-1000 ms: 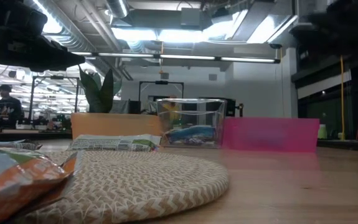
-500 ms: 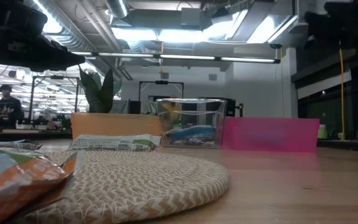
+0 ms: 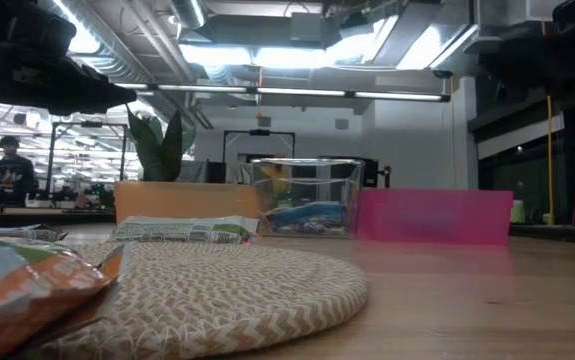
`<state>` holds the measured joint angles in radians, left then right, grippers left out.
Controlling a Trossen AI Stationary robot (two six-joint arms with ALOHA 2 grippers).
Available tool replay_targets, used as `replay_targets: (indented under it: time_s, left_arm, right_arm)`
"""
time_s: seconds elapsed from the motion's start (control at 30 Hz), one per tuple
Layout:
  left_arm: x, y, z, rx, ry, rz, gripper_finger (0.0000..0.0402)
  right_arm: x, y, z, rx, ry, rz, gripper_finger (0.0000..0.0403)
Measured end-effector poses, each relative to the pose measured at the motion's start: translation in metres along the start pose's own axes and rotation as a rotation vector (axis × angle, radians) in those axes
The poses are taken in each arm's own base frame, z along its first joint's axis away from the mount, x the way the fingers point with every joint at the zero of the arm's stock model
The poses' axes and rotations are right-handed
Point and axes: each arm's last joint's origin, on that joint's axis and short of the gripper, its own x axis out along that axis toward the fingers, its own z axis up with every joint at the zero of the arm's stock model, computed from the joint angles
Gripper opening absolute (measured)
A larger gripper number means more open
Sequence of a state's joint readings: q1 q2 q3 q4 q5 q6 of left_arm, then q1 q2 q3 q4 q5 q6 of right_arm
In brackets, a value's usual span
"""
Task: Pick and place Granola Bars by type
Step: Put the top orange granola bar into the orange bin
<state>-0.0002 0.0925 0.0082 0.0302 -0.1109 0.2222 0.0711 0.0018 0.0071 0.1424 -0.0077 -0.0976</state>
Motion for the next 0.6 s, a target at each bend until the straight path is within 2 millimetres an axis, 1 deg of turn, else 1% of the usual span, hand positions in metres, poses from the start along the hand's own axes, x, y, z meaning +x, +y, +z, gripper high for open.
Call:
replay_targets:
  time_s: [0.17,0.37,0.6]
  left_arm:
    - [0.000,0.000,0.000,0.000,0.000,0.000,0.0004]
    - [0.000,0.000,0.000,0.000,0.000,0.000,0.0004]
    - [0.000,0.000,0.000,0.000,0.000,0.000,0.0004]
  right_arm:
    - [-0.001,-0.002,-0.011,0.065,0.113,-0.106,0.0138]
    - [0.001,-0.001,-0.014,0.082,0.149,-0.060,0.0132]
    - [0.005,0.000,-0.020,0.081,0.216,-0.056,0.0132]
